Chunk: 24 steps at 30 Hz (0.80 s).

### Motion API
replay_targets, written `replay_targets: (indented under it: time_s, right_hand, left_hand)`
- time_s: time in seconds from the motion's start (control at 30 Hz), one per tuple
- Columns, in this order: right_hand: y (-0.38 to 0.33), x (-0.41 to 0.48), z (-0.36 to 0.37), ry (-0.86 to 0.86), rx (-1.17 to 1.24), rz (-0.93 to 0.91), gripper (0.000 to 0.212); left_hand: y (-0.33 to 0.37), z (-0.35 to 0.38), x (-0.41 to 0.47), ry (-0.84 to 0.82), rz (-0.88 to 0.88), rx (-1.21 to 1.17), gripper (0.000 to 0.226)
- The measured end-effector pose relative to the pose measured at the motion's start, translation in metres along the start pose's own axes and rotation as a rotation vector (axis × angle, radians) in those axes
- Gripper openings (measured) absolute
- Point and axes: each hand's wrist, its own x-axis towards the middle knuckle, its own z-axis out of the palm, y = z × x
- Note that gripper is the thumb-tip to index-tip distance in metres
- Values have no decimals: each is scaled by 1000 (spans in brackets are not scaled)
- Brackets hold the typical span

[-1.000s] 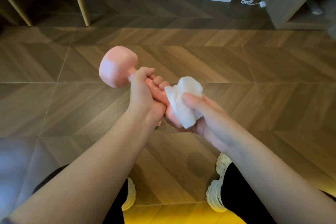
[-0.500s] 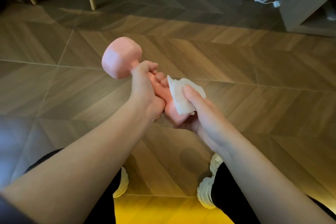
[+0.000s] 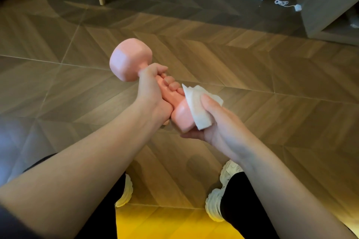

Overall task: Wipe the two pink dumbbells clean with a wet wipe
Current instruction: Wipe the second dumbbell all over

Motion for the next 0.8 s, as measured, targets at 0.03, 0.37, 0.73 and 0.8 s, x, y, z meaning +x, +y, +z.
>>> replay_targets:
  time_s: [0.03,0.37,0.73,0.8]
  right_hand:
    - [-1,-1,-3,-51,-1,0,51]
    - [8,4,4,91,-92,-53,57]
    - [12,5,7,142,-56,-40,58]
    - [9,4,6,169,34,-23,45]
  left_hand:
    - [1,0,0,-4,-2,12,33]
    - [0,-1,1,-7,1,31,33]
    - [0,-1,-1,-44,29,46,32]
    - [1,-1,0,-60,30,52,31]
